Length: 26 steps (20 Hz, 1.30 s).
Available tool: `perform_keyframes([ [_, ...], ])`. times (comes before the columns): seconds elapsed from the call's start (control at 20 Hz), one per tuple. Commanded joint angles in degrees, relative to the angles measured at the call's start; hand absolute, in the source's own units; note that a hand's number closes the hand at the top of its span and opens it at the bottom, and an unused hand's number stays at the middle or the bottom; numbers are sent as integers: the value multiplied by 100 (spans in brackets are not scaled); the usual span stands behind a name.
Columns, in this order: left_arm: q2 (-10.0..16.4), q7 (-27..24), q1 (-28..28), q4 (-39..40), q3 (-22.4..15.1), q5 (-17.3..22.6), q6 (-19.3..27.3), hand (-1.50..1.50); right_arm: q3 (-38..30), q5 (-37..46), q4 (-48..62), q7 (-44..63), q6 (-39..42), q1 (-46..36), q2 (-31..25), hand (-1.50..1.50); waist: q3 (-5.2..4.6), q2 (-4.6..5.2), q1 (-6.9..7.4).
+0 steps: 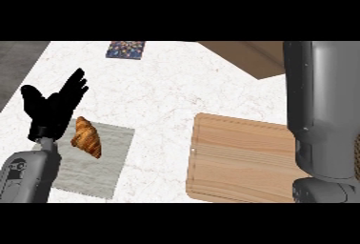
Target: Pick the lemon from the cutting board and place it in the basket
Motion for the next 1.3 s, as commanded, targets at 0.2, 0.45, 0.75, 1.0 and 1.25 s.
perform_keyframes([
  [0.2, 63, 23, 65, -89, 66, 9, 5, 0, -602, 737, 1051, 890, -383, -524, -652, 150, 73, 237, -39],
  [0.45, 88, -201, 414, -51, 161, 97, -108, 0, -917, 1120, 1314, 1179, -580, -418, -769, 150, 74, 216, -63],
  [0.75, -105, -204, 318, -8, 63, -119, 189, 0, -1335, 879, 1555, 746, -1052, -153, -1031, 150, 83, 167, -249],
  [1.0, 66, -1, 237, 48, 278, 26, 126, 0, -1552, 599, 1456, 299, -1274, 256, -1186, 150, 85, 138, -326],
  [1.25, 151, -44, 331, 96, 320, 65, -16, 0, -1569, 437, 1060, 186, -1892, 764, -802, 150, 84, 122, -354],
])
